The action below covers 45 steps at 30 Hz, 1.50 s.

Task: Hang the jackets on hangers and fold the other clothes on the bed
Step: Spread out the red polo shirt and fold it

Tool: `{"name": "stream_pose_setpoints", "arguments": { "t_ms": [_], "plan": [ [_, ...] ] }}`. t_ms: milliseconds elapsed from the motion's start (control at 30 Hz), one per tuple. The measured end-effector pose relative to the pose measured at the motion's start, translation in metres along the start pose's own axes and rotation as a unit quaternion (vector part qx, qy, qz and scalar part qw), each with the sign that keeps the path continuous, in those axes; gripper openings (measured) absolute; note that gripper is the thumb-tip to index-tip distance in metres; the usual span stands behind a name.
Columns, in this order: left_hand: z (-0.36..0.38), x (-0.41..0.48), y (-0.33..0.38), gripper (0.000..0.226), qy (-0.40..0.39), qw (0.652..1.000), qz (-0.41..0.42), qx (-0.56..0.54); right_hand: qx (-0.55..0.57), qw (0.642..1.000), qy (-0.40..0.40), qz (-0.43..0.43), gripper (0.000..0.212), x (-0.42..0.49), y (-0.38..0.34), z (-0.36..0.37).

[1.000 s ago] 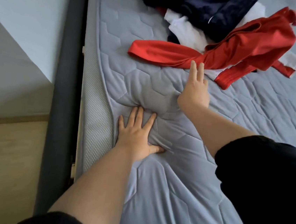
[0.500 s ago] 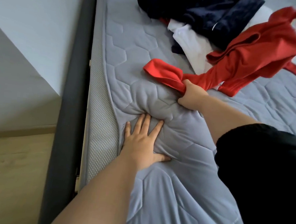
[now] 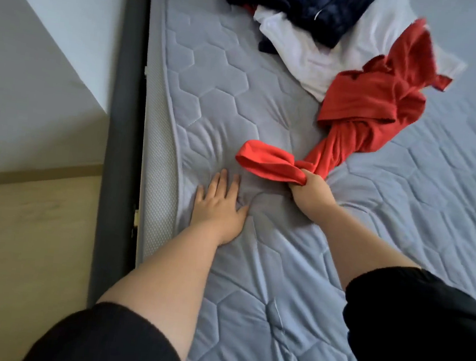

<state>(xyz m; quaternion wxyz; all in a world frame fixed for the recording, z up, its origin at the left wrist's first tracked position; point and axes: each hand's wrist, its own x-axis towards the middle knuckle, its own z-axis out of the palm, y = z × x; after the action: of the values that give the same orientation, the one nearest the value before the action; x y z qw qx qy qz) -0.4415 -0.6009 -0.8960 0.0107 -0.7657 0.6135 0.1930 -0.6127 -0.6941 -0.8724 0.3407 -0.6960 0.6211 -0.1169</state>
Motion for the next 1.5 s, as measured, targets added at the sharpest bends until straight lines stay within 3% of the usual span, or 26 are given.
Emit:
{"name": "stream_pose_setpoints", "arguments": {
  "t_ms": [67,133,200,300,433,500,600,733,933,1167,1267,1333,1400,1500],
  "plan": [
    [-0.005,-0.022,0.011,0.084,-0.004,0.989,-0.033,-0.142,-0.007,1.0,-0.017,0.025,0.03,-0.031,0.006,-0.009],
    [-0.012,-0.05,0.024,0.095,-0.018,0.946,-0.064,-0.318,-0.028,0.997,-0.044,0.057,0.023,-0.063,0.013,-0.02],
    [-0.021,-0.079,0.032,0.101,-0.044,0.912,-0.083,-0.4,-0.036,0.992,-0.089,0.082,0.02,-0.097,0.019,-0.032],
    [-0.042,-0.11,0.045,0.096,-0.095,0.914,-0.07,-0.388,-0.009,0.985,-0.131,0.111,0.017,-0.149,0.025,-0.062],
    [-0.089,-0.14,0.095,0.072,-0.153,0.91,-0.022,-0.384,0.047,0.97,-0.17,0.169,0.015,-0.212,0.028,-0.114],
    [-0.116,-0.157,0.128,0.059,-0.156,0.913,-0.005,-0.376,0.093,0.96,-0.176,0.199,0.007,-0.239,0.022,-0.142],
    [-0.162,-0.19,0.171,0.039,-0.145,0.919,0.003,-0.367,0.208,0.94,-0.17,0.212,0.011,-0.273,0.001,-0.191],
    [-0.218,-0.249,0.215,0.025,-0.15,0.885,-0.04,-0.439,0.255,0.935,-0.156,0.189,0.009,-0.32,-0.028,-0.258],
    [-0.287,-0.339,0.262,0.02,-0.061,0.804,-0.126,-0.577,0.241,0.954,-0.136,0.113,0.017,-0.383,-0.074,-0.345],
    [-0.354,-0.432,0.265,0.003,0.025,0.823,-0.136,-0.55,0.237,0.968,-0.063,0.047,0.012,-0.468,-0.137,-0.394],
    [-0.377,-0.487,0.26,0.017,-0.03,0.806,-0.099,-0.582,0.258,0.964,-0.048,0.038,0.016,-0.506,-0.168,-0.408],
    [-0.39,-0.521,0.251,0.057,-0.109,0.775,-0.056,-0.619,0.291,0.955,-0.038,0.038,0.019,-0.53,-0.191,-0.419],
    [-0.401,-0.551,0.242,0.078,-0.168,0.791,-0.008,-0.588,0.337,0.94,-0.04,0.038,0.016,-0.555,-0.216,-0.433],
    [-0.417,-0.585,0.235,0.051,-0.194,0.84,0.03,-0.506,0.401,0.915,-0.035,0.013,0.019,-0.585,-0.253,-0.461]
  ]
}}
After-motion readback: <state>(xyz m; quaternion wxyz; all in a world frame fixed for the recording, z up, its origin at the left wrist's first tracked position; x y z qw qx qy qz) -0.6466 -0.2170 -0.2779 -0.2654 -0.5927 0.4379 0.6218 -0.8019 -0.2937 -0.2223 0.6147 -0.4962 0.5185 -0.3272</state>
